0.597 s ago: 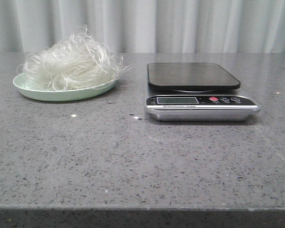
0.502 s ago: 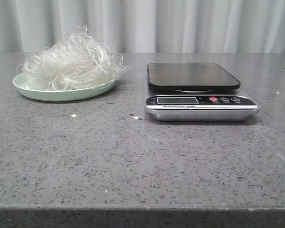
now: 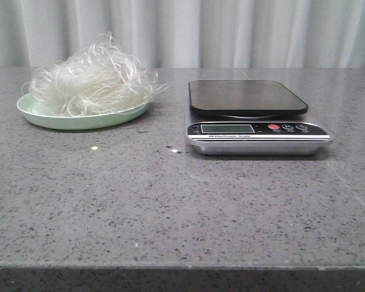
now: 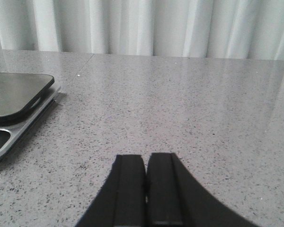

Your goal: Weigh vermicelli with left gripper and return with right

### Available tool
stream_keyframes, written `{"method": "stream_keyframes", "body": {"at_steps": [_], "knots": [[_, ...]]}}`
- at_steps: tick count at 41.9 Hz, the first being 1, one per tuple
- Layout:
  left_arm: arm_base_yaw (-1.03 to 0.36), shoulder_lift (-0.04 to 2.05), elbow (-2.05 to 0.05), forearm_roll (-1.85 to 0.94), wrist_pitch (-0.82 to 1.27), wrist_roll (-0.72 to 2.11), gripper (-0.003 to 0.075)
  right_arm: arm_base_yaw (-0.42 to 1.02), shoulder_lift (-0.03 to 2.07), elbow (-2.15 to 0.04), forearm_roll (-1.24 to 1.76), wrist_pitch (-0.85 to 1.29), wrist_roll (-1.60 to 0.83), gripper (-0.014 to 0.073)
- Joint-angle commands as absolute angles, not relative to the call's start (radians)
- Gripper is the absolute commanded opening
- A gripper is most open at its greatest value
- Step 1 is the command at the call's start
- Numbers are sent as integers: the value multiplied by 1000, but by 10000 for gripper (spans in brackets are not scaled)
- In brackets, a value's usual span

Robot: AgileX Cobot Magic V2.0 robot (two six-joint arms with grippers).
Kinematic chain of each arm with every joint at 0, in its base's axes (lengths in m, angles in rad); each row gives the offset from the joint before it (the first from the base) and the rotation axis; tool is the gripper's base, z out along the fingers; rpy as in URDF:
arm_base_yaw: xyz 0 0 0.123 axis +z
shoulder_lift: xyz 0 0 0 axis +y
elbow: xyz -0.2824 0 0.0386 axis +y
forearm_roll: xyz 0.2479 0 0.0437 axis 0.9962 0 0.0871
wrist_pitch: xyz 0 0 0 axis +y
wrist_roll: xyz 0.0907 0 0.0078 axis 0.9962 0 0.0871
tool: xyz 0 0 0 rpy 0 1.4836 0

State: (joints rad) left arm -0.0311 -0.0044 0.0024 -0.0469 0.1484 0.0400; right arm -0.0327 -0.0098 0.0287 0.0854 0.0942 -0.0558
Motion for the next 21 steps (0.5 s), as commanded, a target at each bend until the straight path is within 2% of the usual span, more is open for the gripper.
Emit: {"method": "stream_keyframes", "body": {"at_steps": [1,21], "knots": [[-37,-24,11,-50,72,29,144,-39,-26,20,79,22,-54,151],[-37,-24,11,-50,51,29,144,-39,-26,20,79,22,-54,151]]}}
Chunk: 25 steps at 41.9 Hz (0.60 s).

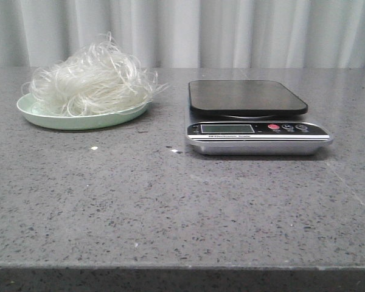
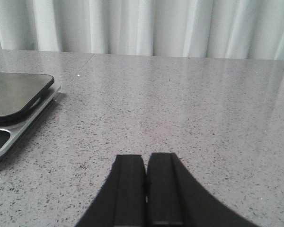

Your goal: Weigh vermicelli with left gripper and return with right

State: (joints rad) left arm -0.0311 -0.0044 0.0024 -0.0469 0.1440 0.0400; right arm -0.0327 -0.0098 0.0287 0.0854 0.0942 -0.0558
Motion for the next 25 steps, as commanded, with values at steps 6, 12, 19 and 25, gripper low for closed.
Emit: {"method": "stream_keyframes", "body": {"at_steps": [6,12,19,25], "knots": [[-37,-24,11,-52,-36,29,144,-39,-26,20,79,22,-54,151],[-37,-24,11,-52,-217,29,144,-39,-26,20,79,21,-54,151],[-37,-24,-17,-52,-454,29,144,-39,-26,20,79,20,-54,151],[-37,-10,-204,-52,-305,29,144,-39,-26,20,79,20,-54,151]]}}
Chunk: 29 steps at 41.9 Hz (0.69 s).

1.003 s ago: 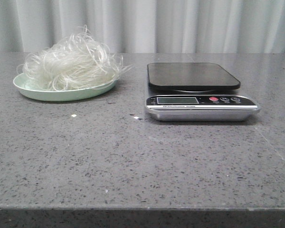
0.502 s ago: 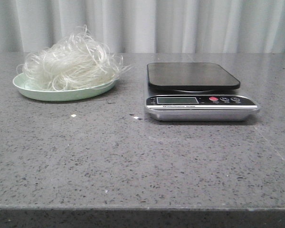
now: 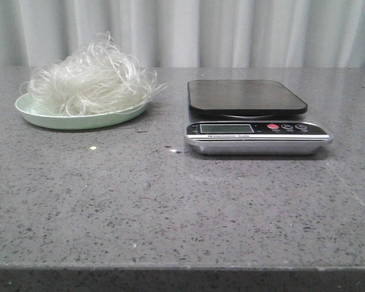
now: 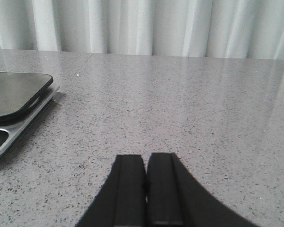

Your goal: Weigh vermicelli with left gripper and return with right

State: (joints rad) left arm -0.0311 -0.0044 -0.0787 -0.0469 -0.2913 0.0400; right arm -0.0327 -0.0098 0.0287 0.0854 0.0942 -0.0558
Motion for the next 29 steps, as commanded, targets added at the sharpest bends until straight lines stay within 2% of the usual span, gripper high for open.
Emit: {"method": "stream_keyframes", "body": {"at_steps": [1,14,19,26,29], "knots": [[-37,-2,-256,-51,-259,29,144,-39,-26,20,79,20,-54,151],[-37,317,-788,-52,286,29,172,-39,-26,20,79,20,-54,151],[-65,454,-887,-59,371,63,267,-39,-26,20,79,20,-54,151],[-144,604,-951,-59,402,97,467,-39,-26,20,79,20,-54,151],[-179,657,-971,-59,416,97,505,-39,-26,20,79,20,-54,151]]}}
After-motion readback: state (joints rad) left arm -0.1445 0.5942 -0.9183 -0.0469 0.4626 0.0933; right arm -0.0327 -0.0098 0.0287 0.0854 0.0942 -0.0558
